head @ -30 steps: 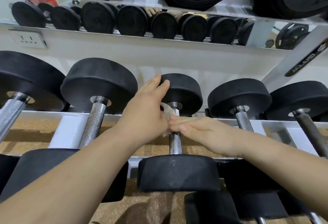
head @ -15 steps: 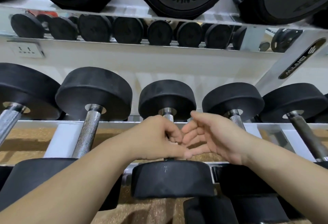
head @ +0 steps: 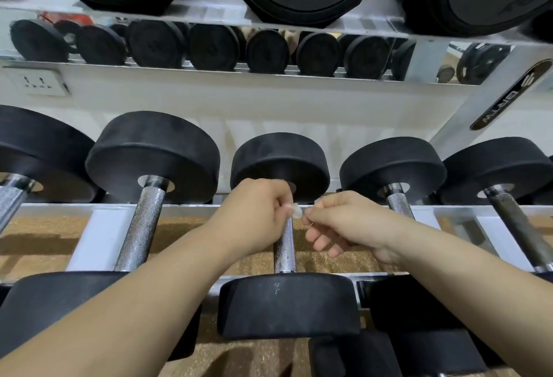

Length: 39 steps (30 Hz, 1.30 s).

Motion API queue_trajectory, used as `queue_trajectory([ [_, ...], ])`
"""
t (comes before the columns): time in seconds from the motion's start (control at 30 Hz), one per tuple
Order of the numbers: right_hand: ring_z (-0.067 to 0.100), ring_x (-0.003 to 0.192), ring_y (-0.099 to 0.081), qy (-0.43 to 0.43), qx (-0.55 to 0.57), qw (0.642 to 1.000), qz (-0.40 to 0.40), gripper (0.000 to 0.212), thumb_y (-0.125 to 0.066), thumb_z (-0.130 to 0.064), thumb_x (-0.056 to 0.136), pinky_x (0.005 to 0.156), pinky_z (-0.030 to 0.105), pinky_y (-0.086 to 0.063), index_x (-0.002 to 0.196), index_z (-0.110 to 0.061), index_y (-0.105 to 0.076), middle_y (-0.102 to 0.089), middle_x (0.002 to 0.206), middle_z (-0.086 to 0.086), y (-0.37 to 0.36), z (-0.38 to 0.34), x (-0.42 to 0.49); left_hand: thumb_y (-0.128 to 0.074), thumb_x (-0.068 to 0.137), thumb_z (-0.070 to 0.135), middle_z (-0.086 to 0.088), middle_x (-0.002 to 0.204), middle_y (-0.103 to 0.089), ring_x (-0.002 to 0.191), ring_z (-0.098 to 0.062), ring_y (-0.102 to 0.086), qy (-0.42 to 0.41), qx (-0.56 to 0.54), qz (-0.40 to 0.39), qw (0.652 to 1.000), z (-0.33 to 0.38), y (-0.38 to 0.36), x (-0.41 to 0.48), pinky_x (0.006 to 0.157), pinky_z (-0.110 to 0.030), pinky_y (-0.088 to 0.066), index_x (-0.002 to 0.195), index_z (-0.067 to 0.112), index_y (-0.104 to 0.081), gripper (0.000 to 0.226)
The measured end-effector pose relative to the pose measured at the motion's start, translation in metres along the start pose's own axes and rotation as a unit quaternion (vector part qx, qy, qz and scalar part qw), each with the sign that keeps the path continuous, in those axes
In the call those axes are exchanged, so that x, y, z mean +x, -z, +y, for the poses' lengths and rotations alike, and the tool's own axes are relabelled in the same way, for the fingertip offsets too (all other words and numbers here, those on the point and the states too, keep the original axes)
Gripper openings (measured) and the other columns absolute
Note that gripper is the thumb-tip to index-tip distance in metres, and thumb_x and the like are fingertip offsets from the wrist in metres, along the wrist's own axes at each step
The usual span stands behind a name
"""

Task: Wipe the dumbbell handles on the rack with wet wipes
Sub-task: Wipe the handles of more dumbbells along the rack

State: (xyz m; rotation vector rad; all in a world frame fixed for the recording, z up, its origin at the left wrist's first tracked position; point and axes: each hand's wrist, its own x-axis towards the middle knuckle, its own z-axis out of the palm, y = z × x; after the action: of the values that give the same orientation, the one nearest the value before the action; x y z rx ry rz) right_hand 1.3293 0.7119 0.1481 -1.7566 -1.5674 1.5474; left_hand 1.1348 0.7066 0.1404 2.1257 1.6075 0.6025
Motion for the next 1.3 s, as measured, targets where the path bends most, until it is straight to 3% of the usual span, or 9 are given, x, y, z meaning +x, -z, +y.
queue_trajectory([
  [0.1, 0.020, 0.072, -0.070, -0.002, 0.007, 1.000, 0.003, 0.020, -0.061, -0.025, 0.101, 0.063, 0.032, -0.055, 0.089, -0.014, -0.073, -0.077, 0.084, 0.010, 0.001, 0.000, 0.003, -0.075, 0.090, 0.020, 0.002, 0.069, -0.073, 0.058, -0.007, -0.060, 0.033, -0.100, -0.242, 0.964, 0.005, 0.014, -0.011, 0.058, -0.019, -0.047, 0.080, 0.024, -0.074, 0.011],
  [0.17, 0.021, 0.072, -0.070, -0.004, 0.010, 1.000, 0.000, 0.021, -0.061, -0.025, 0.102, 0.064, 0.033, -0.056, 0.090, -0.013, -0.073, -0.077, 0.084, 0.012, 0.000, 0.002, 0.006, -0.079, 0.089, 0.025, 0.005, 0.068, -0.072, 0.057, -0.004, -0.057, 0.023, -0.102, -0.308, 0.946, 0.008, 0.016, -0.017, 0.056, -0.016, -0.044, 0.082, 0.023, -0.077, 0.007],
  [0.33, 0.023, 0.074, -0.070, -0.004, 0.028, 1.000, -0.003, 0.022, -0.060, -0.025, 0.104, 0.064, 0.033, -0.057, 0.092, -0.010, -0.071, -0.076, 0.086, 0.015, -0.003, 0.005, 0.009, -0.063, 0.097, 0.030, 0.003, 0.075, -0.069, 0.077, -0.019, -0.063, 0.003, 0.054, 0.040, 0.998, -0.002, 0.005, 0.005, 0.071, -0.035, -0.054, 0.084, 0.024, -0.071, 0.017],
  [0.4, 0.023, 0.075, -0.070, -0.006, 0.033, 0.999, -0.006, 0.022, -0.060, -0.025, 0.104, 0.064, 0.032, -0.057, 0.093, -0.010, -0.072, -0.076, 0.086, 0.015, -0.004, 0.005, 0.010, -0.060, 0.100, 0.029, 0.001, 0.086, -0.064, 0.084, -0.024, -0.060, -0.020, 0.068, 0.086, 0.994, -0.003, 0.001, 0.009, 0.076, -0.040, -0.051, 0.094, 0.021, -0.073, 0.016],
  [0.6, 0.021, 0.074, -0.070, -0.016, 0.029, 0.999, 0.008, 0.022, -0.060, -0.025, 0.104, 0.067, 0.033, -0.057, 0.094, -0.010, -0.073, -0.077, 0.085, 0.014, -0.004, 0.004, 0.011, -0.057, 0.100, 0.020, -0.002, 0.095, -0.065, 0.092, -0.024, -0.063, -0.005, 0.049, -0.039, 0.998, 0.008, -0.002, 0.002, 0.076, -0.033, -0.050, 0.099, 0.019, -0.074, 0.017],
  [0.77, 0.023, 0.075, -0.069, 0.010, 0.068, 0.997, 0.034, 0.018, -0.061, -0.020, 0.102, 0.068, 0.035, -0.057, 0.097, -0.007, -0.073, -0.075, 0.084, 0.014, -0.002, 0.000, 0.001, -0.072, 0.090, 0.022, 0.007, 0.082, -0.076, 0.084, -0.016, -0.071, 0.067, -0.050, -0.285, 0.955, 0.020, 0.016, -0.021, 0.081, -0.034, -0.061, 0.074, 0.029, -0.079, 0.018],
  [0.9, 0.021, 0.076, -0.068, 0.039, 0.107, 0.992, 0.053, 0.026, -0.064, -0.029, 0.102, 0.071, 0.038, -0.057, 0.103, -0.005, -0.074, -0.073, 0.087, 0.010, 0.002, -0.003, -0.019, -0.078, 0.087, 0.024, -0.002, 0.071, -0.072, 0.066, -0.013, -0.064, 0.126, -0.226, -0.161, 0.952, 0.027, 0.030, -0.026, 0.072, -0.030, -0.056, 0.079, 0.017, -0.080, 0.011],
  [1.07, 0.021, 0.087, -0.074, 0.083, 0.155, 0.984, -0.008, 0.067, -0.064, -0.073, 0.079, 0.080, 0.037, -0.062, 0.102, -0.013, -0.082, -0.077, 0.096, 0.009, 0.007, -0.020, -0.057, -0.088, 0.080, 0.027, -0.005, 0.084, -0.077, 0.084, -0.026, -0.072, 0.109, -0.389, -0.007, 0.915, 0.058, 0.027, -0.027, 0.087, -0.043, -0.059, 0.083, 0.013, -0.070, 0.023],
  [1.3, 0.017, 0.079, -0.072, 0.132, 0.248, 0.959, 0.048, 0.024, -0.076, -0.031, 0.089, 0.078, 0.036, -0.057, 0.084, -0.009, -0.068, -0.075, 0.083, 0.004, 0.015, 0.000, -0.087, -0.094, 0.065, 0.033, -0.024, 0.087, -0.070, 0.078, -0.023, -0.065, 0.076, -0.407, -0.086, 0.906, 0.075, 0.016, -0.029, 0.083, -0.051, -0.059, 0.069, 0.022, -0.061, 0.035],
])
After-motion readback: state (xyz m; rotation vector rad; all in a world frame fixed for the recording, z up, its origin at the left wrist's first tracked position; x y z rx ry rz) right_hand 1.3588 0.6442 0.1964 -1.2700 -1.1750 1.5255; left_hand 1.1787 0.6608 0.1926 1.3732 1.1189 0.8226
